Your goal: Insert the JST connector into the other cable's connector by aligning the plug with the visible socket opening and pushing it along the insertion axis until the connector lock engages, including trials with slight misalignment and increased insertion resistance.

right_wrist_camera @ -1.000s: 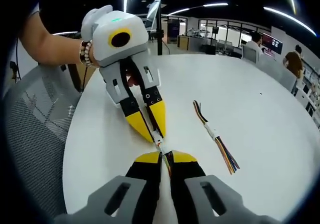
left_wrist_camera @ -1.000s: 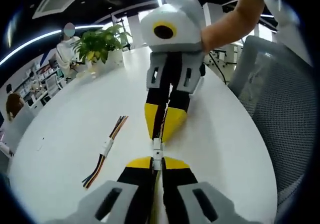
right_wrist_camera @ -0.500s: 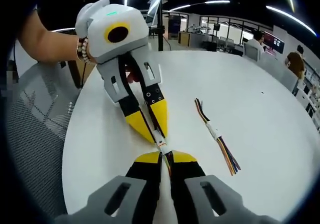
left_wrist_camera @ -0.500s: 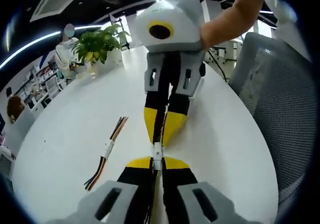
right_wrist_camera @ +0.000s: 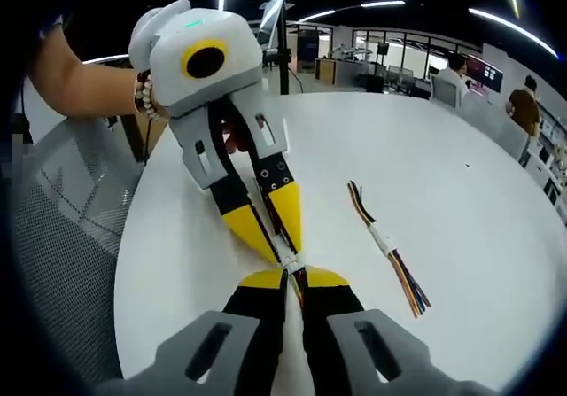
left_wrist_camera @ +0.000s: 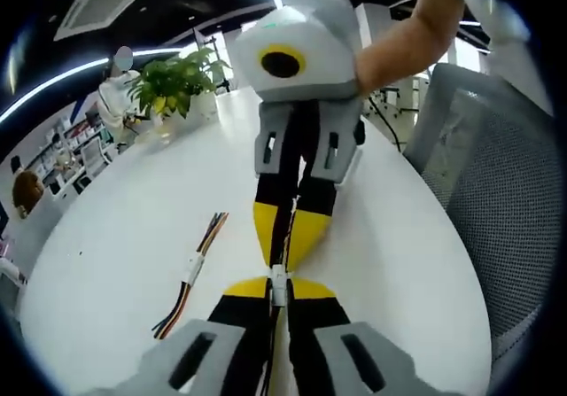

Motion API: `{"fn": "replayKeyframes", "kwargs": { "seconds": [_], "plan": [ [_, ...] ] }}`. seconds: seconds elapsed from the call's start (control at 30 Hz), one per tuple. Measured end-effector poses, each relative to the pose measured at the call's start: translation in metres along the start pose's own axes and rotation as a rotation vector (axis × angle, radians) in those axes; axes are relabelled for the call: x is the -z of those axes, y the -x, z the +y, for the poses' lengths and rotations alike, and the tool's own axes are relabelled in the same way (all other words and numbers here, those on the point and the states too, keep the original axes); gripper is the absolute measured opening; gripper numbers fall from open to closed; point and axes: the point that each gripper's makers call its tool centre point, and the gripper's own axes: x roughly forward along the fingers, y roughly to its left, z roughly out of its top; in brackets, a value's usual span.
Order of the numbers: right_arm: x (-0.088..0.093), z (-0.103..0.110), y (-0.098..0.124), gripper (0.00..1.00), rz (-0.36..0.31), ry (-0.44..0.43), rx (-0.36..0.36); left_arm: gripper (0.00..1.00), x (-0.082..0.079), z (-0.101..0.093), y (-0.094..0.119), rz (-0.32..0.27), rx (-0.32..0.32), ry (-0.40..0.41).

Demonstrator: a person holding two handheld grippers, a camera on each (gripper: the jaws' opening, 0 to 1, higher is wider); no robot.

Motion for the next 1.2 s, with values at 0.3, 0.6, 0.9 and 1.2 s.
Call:
{"fn": "replayKeyframes", "kwargs": {
  "seconds": [0.3,0.6,0.9,1.2],
  "plan": [
    [0.000,0.001,0.000,0.03,-0.005,-0.015,-0.009,0.00,0.000,-0.002,0.000,-0.009,0.010,0.012],
    [-0.002,0.003,0.000,0.03,-0.008,0.003,-0.014,0.00,-0.004,-0.003,0.002,-0.012,0.016,0.002],
    [-0.002,0.001,0.001,0.03,-0.008,0.008,-0.002,0.00,-0.004,-0.002,0.003,-0.008,-0.001,-0.005],
    [0.000,-0.005,0.004,0.03,-0.012,-0.002,0.014,0.04,0.007,0.002,0.006,0.029,-0.029,-0.006]
  ]
}}
